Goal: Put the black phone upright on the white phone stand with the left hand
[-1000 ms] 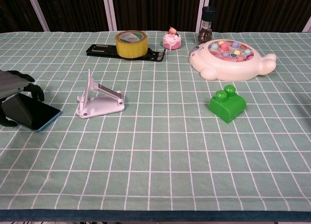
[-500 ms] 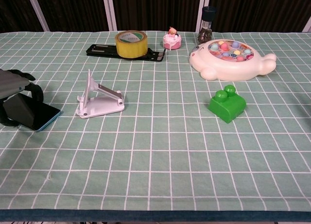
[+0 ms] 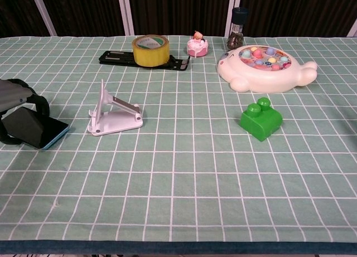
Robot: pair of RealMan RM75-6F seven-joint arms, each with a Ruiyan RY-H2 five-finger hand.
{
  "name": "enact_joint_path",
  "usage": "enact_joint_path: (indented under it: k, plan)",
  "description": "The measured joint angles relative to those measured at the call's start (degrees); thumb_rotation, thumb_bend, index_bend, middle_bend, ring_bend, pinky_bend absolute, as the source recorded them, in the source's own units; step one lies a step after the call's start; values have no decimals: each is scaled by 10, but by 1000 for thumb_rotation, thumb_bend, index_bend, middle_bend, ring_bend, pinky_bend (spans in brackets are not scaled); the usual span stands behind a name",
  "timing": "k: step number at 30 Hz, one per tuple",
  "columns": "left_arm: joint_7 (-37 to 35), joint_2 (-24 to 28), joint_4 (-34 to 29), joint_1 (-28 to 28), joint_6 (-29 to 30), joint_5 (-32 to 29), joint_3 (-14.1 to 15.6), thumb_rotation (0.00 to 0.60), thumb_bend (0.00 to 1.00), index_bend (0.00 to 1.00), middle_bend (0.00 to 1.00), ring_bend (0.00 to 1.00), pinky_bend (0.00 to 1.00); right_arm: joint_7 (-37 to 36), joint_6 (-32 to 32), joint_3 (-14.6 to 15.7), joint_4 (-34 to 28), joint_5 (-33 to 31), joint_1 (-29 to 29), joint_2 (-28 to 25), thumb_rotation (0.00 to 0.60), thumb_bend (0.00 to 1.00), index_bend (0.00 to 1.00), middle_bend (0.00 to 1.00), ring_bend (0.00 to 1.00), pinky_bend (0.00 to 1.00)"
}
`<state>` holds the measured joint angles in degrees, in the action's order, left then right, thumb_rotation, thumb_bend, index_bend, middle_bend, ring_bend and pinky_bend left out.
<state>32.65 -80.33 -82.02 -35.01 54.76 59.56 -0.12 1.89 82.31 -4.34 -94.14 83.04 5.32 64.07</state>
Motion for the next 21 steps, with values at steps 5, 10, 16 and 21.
enact_joint_path:
  k: [5,10,16,21]
  plan:
    - [-11,9,-9,4,14,16,-4,600,468,603,627,124,0,-1,1,0,0,1,0,0,600,280,159,0,0,134]
    - [-15,22,-27,7,29,24,-9,600,478,615,640,133,0,-2,1,0,0,1,0,0,600,280,159,0,0,134]
    - [-38,21,-53,21,73,27,-28,600,481,610,642,140,0,-2,1,0,0,1,-1,0,600,281,159,0,0,134]
    - [-91,10,-79,38,112,27,-53,600,481,605,639,140,0,-4,1,1,0,1,-1,0,600,280,159,0,0,134]
